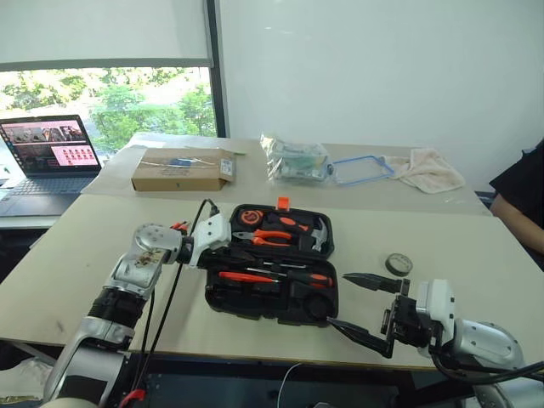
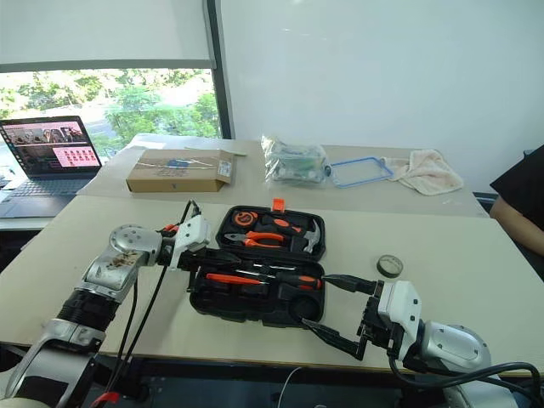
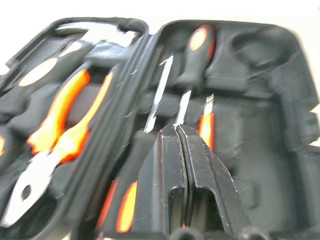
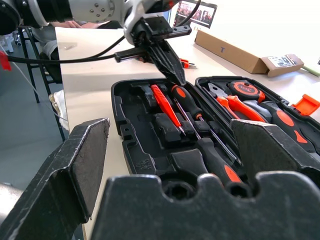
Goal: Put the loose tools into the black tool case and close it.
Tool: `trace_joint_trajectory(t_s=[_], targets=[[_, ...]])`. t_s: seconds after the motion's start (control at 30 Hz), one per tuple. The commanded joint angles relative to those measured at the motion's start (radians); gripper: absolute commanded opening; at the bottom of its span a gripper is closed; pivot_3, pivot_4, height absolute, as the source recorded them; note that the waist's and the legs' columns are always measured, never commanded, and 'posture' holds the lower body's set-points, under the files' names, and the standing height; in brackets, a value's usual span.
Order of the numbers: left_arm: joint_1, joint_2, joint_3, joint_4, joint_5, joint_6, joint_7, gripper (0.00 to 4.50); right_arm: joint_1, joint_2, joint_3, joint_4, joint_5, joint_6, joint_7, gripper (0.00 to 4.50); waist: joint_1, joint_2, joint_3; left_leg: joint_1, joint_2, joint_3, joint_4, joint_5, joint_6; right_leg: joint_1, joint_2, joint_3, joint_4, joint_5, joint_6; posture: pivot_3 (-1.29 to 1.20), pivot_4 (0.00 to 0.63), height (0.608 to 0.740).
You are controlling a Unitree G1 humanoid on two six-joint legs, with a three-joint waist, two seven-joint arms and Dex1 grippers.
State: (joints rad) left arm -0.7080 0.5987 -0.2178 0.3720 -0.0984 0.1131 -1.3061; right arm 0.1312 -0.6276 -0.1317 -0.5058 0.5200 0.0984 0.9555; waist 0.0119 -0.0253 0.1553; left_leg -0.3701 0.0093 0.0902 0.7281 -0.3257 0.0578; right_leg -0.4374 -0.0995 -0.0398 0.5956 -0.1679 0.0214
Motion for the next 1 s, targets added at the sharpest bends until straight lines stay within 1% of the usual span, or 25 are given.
trace_joint_trajectory(t_s=[0.03,0.1,0.4,0.6,0.73,0.9,1.0], targets=[[-0.01,0.004,-0.031,0.016,0.051,-0.024,0.014,0.07,-0.012,0.0,-0.013,-0.013,0.008,-0.023,0.001,4.5,0.0,0.0,0.0,0.0,0.0,0.0,0.0,0.0,0.0,0.0,0.0,0.0,0.0,0.0,0.0,0.0,0.15,0.74],[-0.001,0.008,-0.044,0.024,0.058,-0.053,-0.004,0.07,-0.013,0.0,-0.014,-0.013,0.009,-0.022,0.001,4.5,0.0,0.0,0.0,0.0,0.0,0.0,0.0,0.0,0.0,0.0,0.0,0.0,0.0,0.0,0.0,0.0,0.15,0.74],[0.012,0.004,-0.042,0.007,0.044,-0.085,-0.046,0.07,-0.016,0.005,-0.005,-0.011,0.003,-0.022,-0.006,4.5,0.0,0.0,0.0,0.0,0.001,0.0,0.0,0.0,0.0,0.0,0.0,0.0,0.0,0.0,0.0,0.0,0.15,0.74],[0.01,-0.006,-0.023,0.005,0.039,-0.116,-0.023,0.07,-0.025,0.008,0.004,-0.002,-0.005,-0.024,-0.006,4.5,0.0,0.0,0.0,0.0,0.001,0.0,0.0,0.0,0.0,0.0,0.0,0.0,0.0,0.0,0.0,0.0,0.15,0.74],[0.015,-0.014,-0.005,-0.003,0.013,-0.082,-0.016,0.07,-0.025,0.013,0.008,-0.001,-0.009,-0.025,-0.005,4.5,0.0,0.0,0.0,0.0,0.001,0.0,0.0,0.0,0.0,0.0,0.0,0.0,0.0,0.0,0.0,0.0,0.15,0.74],[0.03,-0.007,0.005,-0.013,-0.019,-0.089,-0.039,0.07,-0.027,0.017,0.013,0.002,-0.014,-0.028,-0.007,4.5,0.0,0.0,0.0,0.0,0.001,0.0,0.0,0.0,0.0,0.0,0.0,0.0,0.0,0.0,0.0,0.0,0.15,0.74],[0.044,-0.009,0.015,-0.043,-0.054,-0.046,-0.053,0.07,-0.026,0.019,0.015,0.002,-0.015,-0.028,-0.007,4.5,0.0,0.0,0.0,0.0,0.001,0.0,0.0,0.0,0.0,0.0,0.0,0.0,0.0,0.0,0.0,0.0,0.15,0.74]])
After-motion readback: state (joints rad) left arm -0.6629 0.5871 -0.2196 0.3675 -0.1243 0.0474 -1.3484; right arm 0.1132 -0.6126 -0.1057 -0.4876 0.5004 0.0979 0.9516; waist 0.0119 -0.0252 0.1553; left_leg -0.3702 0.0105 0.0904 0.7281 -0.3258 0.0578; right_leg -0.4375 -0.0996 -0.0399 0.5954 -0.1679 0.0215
